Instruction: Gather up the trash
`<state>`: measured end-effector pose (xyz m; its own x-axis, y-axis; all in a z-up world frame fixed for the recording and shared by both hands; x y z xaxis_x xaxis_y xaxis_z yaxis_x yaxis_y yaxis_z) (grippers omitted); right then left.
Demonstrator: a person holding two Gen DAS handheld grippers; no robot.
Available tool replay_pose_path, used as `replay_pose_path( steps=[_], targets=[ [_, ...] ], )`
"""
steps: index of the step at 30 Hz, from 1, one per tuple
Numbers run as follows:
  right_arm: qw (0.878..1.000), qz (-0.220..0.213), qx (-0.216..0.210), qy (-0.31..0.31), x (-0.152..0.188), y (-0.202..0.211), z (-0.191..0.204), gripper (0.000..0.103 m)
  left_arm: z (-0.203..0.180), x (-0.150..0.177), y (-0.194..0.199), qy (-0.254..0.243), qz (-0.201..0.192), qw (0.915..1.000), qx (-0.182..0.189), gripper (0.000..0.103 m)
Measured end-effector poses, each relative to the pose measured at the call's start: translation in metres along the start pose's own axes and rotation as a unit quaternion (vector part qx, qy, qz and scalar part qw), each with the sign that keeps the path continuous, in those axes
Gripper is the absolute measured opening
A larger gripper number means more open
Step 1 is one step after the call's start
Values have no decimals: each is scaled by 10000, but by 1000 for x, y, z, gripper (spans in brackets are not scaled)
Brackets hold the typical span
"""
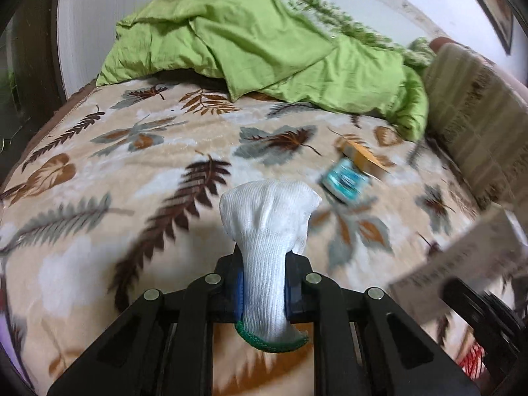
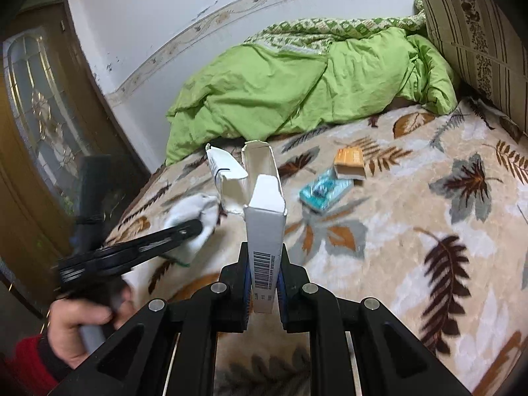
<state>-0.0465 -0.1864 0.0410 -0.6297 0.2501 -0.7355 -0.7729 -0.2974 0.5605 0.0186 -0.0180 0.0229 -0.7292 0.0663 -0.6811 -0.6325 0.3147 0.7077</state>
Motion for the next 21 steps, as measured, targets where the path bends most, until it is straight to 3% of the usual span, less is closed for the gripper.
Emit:
replay_pose_path(
  steps=[8, 21],
  targets=[
    [9995, 5, -269, -181, 21, 35, -5, 14, -18, 53, 63, -133, -493, 9984, -239, 16],
    [9995, 184, -255, -80, 29, 30, -1, 14, -20, 73, 44, -462, -417, 9967, -525, 17]
  ],
)
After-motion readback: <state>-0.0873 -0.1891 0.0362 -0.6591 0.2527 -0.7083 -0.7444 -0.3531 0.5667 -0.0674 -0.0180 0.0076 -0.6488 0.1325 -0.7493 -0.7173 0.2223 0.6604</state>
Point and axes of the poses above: each gripper's, at about its wrist camera, not at the fingertips, and y roughly against the way its jaws point, z to its left, x to its underside, the point moved 10 cm from there along -y, roughly the way its jaws point, and after that the axes turned 2 degrees about x, right-handed, at the moved point
